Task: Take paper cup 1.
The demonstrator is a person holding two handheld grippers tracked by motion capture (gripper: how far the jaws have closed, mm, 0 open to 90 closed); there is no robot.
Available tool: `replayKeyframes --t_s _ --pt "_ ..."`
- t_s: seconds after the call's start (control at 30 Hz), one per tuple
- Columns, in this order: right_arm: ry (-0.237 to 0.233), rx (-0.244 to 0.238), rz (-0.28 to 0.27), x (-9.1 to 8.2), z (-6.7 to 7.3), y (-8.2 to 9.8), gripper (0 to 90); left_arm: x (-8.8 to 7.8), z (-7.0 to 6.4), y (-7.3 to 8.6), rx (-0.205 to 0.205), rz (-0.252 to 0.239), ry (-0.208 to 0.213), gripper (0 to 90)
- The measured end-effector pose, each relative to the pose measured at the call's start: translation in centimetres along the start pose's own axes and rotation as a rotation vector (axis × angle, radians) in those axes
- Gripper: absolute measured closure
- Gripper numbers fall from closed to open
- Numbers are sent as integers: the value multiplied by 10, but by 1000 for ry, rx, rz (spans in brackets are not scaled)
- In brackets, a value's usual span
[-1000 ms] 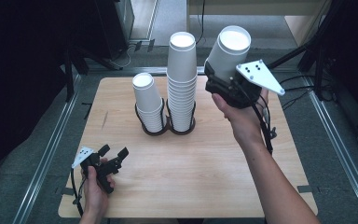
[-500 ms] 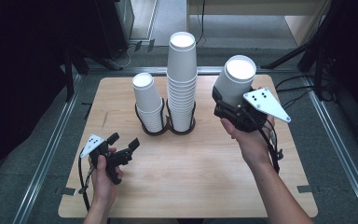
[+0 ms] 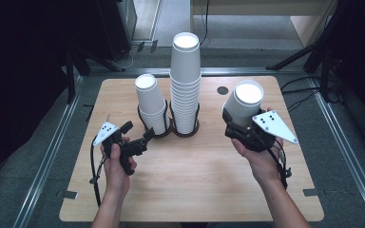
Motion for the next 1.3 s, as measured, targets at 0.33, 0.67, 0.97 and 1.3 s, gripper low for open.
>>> replayKeyframes --t_s 0.33,0.67,0.97,1.3 --pt "-12 -28 37 -3 5 40 172 -2 -17 -14 75 -21 2 12" --pt "-4 -77 76 -1 8 68 173 -4 -44 -11 119 16 53 12" --pt "53 -202 96 -2 15 88 173 -2 -56 0 142 74 66 11" --pt "103 -392 95 2 31 103 171 2 -87 5 115 183 96 11"
Point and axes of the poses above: each handheld gripper's, and its own axes: x roughly forward along the jaws, y roughly out of its underside, z roughly to its left, the point moved 7 cm from there along x, roughly forward along the jaws, and after that the axes turned 4 degrees about z, right-handed, at the moved point
